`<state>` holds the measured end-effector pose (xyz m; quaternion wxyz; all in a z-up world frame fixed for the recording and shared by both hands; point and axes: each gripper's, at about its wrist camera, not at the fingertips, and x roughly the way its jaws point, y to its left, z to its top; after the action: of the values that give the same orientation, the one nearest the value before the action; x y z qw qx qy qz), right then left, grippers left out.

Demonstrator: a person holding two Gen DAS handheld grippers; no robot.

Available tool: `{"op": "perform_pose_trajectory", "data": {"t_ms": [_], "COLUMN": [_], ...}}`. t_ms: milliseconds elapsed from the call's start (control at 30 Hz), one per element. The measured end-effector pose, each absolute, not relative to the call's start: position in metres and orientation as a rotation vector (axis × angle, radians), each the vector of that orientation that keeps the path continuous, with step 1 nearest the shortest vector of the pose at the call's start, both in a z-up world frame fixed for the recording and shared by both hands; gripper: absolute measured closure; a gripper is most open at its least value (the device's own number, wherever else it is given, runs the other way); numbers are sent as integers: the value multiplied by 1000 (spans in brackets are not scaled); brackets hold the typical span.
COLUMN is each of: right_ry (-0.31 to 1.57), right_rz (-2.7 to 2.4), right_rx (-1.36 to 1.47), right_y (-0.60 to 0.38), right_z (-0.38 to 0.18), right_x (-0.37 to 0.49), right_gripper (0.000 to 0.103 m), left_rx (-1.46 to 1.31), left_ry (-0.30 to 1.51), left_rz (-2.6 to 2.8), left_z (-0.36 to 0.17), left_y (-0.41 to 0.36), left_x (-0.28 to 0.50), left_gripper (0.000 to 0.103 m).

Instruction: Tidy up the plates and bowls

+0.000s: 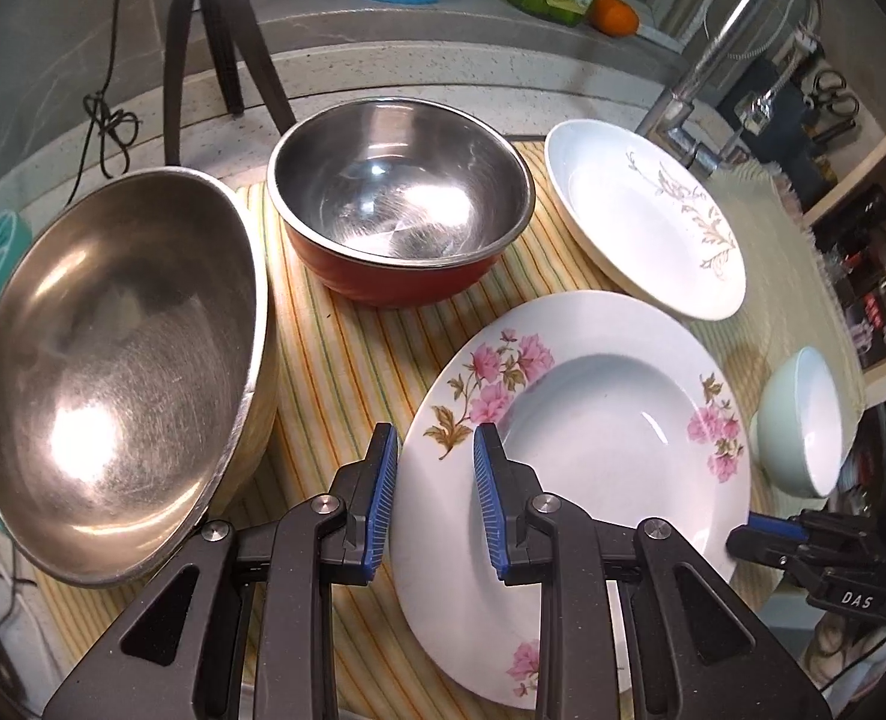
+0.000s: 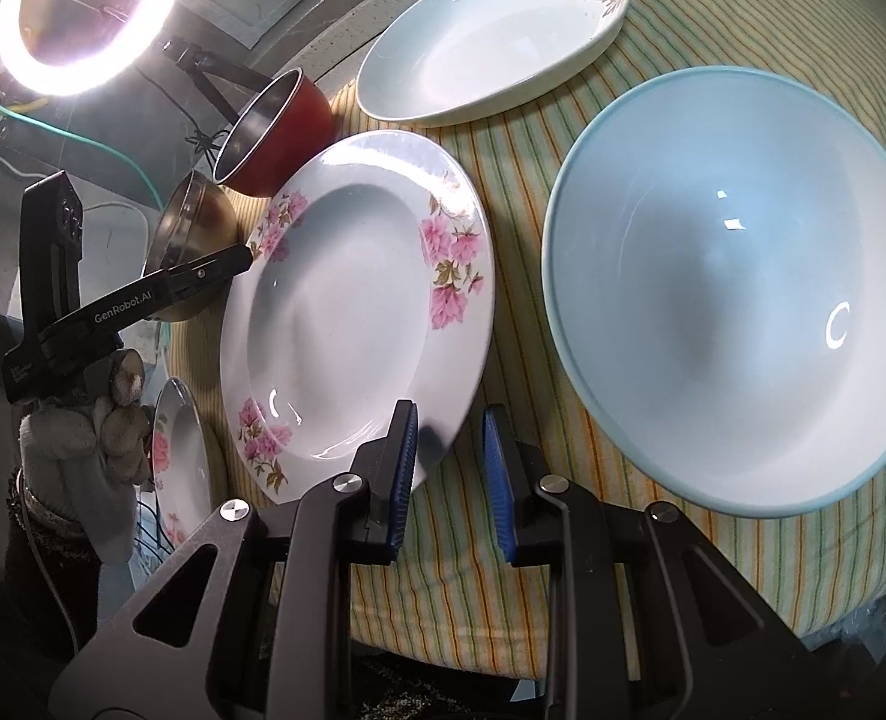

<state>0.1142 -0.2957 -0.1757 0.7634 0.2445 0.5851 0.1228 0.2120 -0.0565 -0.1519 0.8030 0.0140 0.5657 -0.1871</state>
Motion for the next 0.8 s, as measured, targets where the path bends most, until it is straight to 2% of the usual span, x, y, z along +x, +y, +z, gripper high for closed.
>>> {"op": "perform_pose_trajectory", "data": {"t_ms": [800], "right_ry": [1265], "right_rz": [310], "right_rx": [535], "right_y": [-295], "right_z": [-175], "right_x": [112], "right_gripper": [84], "left_rx": [103], "left_ry": [1233], "left_rz": [-438], "left_z": [-160], "left_y": [-71], "left_x": [221], "left_gripper": [78]}}
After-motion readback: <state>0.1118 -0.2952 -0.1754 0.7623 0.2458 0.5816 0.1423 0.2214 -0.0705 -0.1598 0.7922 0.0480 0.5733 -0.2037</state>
